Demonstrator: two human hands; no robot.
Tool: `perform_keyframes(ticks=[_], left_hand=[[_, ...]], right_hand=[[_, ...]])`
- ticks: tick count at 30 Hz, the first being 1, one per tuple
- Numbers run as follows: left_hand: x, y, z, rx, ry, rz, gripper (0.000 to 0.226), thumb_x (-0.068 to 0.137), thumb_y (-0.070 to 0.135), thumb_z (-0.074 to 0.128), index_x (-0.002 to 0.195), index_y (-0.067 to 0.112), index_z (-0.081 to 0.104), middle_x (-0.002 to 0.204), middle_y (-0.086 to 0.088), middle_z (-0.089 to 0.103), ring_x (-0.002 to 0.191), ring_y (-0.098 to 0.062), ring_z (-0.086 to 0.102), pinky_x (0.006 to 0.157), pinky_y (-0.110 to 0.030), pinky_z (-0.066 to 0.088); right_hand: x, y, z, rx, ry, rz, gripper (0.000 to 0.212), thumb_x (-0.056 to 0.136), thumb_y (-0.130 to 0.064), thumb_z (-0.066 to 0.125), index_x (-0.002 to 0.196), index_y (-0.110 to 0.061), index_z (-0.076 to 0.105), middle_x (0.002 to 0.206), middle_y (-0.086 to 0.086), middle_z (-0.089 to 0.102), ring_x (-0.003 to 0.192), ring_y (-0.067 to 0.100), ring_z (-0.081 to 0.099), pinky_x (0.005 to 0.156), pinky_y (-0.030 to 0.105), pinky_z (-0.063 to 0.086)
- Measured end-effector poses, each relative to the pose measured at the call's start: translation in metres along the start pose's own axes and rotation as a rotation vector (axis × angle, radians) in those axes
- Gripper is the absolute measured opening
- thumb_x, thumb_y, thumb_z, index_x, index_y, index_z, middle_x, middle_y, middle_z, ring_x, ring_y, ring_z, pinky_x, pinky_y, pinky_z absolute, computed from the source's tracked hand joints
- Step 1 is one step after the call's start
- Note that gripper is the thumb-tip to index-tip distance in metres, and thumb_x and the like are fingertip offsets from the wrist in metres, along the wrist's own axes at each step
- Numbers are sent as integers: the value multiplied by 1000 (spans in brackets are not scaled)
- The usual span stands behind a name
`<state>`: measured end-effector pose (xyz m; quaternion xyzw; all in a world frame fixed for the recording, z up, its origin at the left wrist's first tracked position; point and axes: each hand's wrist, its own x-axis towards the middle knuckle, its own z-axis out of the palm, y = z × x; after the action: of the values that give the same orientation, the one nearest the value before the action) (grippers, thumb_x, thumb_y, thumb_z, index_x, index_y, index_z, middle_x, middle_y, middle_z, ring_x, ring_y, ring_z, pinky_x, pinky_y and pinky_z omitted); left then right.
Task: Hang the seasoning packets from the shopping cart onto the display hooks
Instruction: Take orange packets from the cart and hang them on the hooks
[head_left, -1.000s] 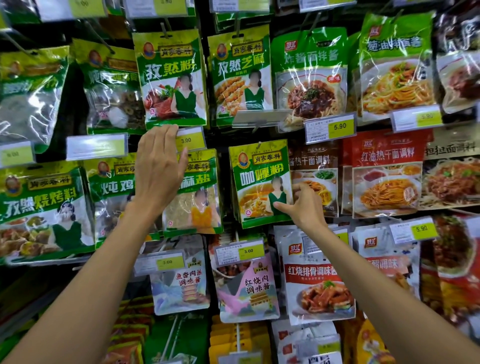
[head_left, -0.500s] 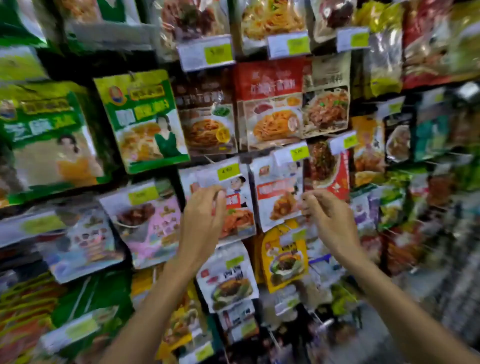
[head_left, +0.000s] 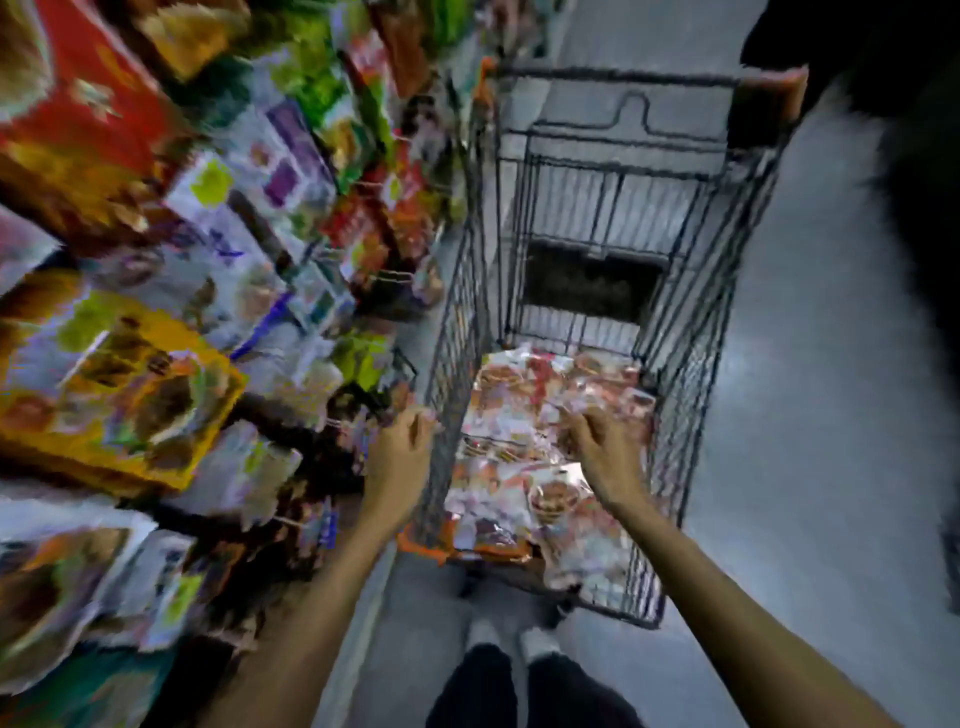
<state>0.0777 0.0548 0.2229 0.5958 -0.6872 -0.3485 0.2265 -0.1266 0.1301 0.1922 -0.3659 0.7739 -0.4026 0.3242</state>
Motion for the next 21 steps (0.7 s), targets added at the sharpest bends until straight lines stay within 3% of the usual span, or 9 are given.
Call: perform_keyframes(ticks=[4, 9, 11, 16, 19, 21], left_hand=[[20, -28, 53, 19, -195, 15, 26, 102, 13, 42, 99, -1, 63, 87, -18, 66, 77, -31, 60, 69, -41, 46], [56, -65, 106, 92, -328, -9, 21, 101, 14, 43, 98, 3, 61, 80, -13, 61, 70, -26, 57, 57, -28, 42], [73, -77, 125, 86, -365, -33, 22, 101, 15, 43, 103, 1, 60, 91, -17, 63, 79, -30, 61, 65, -32, 49], [117, -100, 170, 182, -381, -70, 28, 102, 14, 40, 119, -1, 56, 110, -21, 63, 86, -27, 54, 58, -23, 26], [145, -117, 197, 248, -386, -100, 36, 102, 13, 39, 134, -1, 48, 133, -23, 52, 117, -34, 51, 77, -26, 32], [159, -129, 210, 290, -386, -122, 38, 101, 13, 41, 136, -3, 45, 137, -23, 47, 125, -35, 45, 89, -28, 30]], right_hand=[[9, 60, 3, -61, 78, 156, 32, 102, -16, 44, 94, 5, 65, 81, 19, 69, 75, 35, 65, 70, 45, 52], [28, 122, 21, -143, 142, 293, 33, 100, -14, 45, 88, 7, 68, 83, 22, 70, 75, 36, 65, 71, 45, 51], [36, 145, 29, -185, 139, 335, 31, 101, -14, 45, 92, 8, 65, 85, 25, 68, 77, 38, 64, 71, 46, 50], [49, 196, 47, -278, 113, 423, 25, 100, -18, 48, 109, -2, 64, 97, 16, 69, 86, 31, 64, 74, 40, 51], [54, 221, 62, -329, 68, 459, 16, 97, -19, 53, 102, -5, 60, 92, 13, 62, 84, 27, 58, 68, 30, 40], [58, 234, 73, -341, 70, 478, 20, 92, -16, 60, 108, -4, 61, 103, 12, 65, 93, 29, 61, 76, 31, 47]])
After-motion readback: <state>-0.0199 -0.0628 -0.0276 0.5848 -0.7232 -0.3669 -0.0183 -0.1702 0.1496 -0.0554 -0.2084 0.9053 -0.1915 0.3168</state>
